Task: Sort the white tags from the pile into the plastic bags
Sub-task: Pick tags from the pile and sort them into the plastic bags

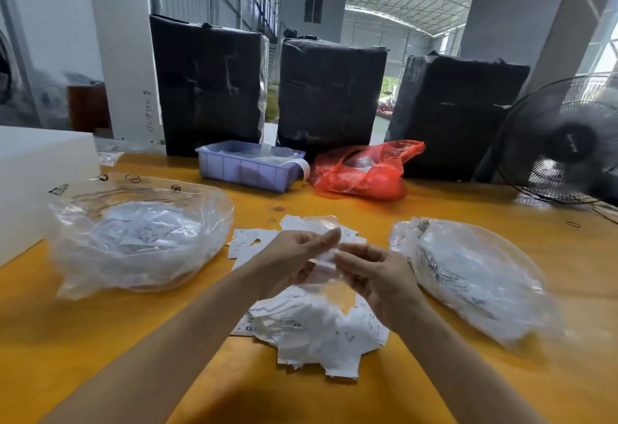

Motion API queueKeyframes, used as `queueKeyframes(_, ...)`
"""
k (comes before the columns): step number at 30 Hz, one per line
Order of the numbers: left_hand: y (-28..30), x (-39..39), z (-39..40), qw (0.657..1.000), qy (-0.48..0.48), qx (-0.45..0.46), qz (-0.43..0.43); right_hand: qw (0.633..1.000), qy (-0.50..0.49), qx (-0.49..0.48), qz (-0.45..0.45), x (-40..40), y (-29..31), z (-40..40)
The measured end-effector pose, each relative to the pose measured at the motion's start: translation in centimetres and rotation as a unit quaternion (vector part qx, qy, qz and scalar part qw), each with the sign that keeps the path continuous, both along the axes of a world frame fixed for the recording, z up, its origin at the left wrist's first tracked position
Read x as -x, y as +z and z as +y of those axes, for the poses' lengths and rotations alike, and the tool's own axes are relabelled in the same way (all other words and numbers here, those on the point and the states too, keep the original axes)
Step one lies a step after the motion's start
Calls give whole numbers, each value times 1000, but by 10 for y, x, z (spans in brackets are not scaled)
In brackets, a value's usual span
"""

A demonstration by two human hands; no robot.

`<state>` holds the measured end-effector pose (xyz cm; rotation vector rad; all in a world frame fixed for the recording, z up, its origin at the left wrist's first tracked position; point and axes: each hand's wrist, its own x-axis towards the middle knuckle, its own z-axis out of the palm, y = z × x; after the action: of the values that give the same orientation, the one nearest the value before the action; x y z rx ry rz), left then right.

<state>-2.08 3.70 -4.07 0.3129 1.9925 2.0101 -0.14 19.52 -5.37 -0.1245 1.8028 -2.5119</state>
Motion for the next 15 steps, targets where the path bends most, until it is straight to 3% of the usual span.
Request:
queueKeyframes(8, -2, -2, -1, 992, 105, -67, -4, 1000, 16, -5, -22, 2, -4, 1)
queueKeyframes(15, 2, 0, -5, 988, 127, -87, -20, 997, -72, 17, -5, 7, 16, 22)
